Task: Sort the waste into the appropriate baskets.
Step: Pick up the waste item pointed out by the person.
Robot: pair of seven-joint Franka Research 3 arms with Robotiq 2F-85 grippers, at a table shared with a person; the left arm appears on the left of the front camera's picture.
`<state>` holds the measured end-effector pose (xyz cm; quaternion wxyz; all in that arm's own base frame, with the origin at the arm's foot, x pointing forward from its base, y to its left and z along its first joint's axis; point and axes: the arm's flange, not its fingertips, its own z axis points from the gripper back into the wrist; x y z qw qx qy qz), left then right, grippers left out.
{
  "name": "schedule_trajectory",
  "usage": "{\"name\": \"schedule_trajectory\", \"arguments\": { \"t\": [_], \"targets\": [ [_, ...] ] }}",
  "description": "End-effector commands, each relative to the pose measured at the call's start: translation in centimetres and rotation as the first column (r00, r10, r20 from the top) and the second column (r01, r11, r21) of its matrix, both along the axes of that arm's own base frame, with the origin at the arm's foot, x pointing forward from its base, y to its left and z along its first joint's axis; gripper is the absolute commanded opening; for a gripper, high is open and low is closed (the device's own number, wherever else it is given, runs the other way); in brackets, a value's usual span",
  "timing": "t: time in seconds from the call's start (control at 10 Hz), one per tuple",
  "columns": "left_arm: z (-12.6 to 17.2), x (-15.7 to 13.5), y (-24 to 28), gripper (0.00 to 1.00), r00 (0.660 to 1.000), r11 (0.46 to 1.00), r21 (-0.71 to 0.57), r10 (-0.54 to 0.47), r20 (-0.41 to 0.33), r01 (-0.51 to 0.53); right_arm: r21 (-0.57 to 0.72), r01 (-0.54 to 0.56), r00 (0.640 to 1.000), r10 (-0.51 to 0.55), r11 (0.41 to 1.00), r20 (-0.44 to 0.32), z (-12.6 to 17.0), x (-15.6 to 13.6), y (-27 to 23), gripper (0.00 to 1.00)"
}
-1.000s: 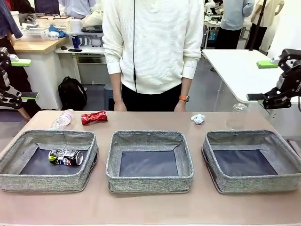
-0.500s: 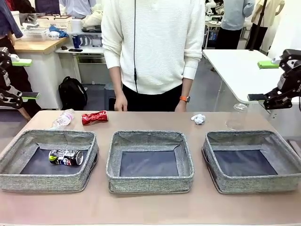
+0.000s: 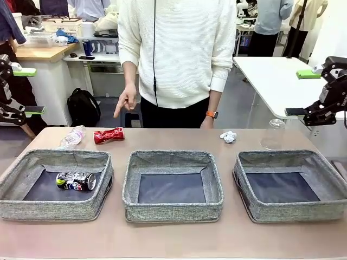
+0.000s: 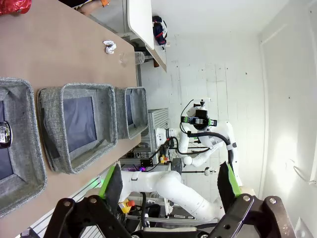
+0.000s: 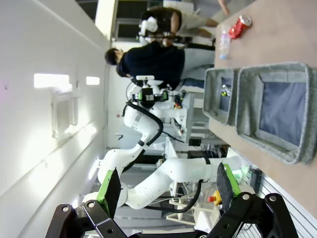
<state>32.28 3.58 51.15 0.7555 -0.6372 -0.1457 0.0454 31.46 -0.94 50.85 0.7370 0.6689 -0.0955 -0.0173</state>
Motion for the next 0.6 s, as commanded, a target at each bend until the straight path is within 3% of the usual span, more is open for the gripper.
{"name": "schedule_trajectory", "arguments": {
  "t": [0.0,0.5],
  "targets": [
    [0.16,-0.26,0.13,1.0,1.0,1.0,0.0,-0.004,0.003,0.004,0.028,0.006,1.0,-0.006,1.0,0.003,0.36,0.16,0.15,1.0],
    [0.0,0.0,0.0,1.0,1.0,1.0,0.0,0.0,0.0,0.0,0.028,0.006,1.0,-0.006,1.0,0.003,0.36,0.16,0.15,1.0]
  ]
}}
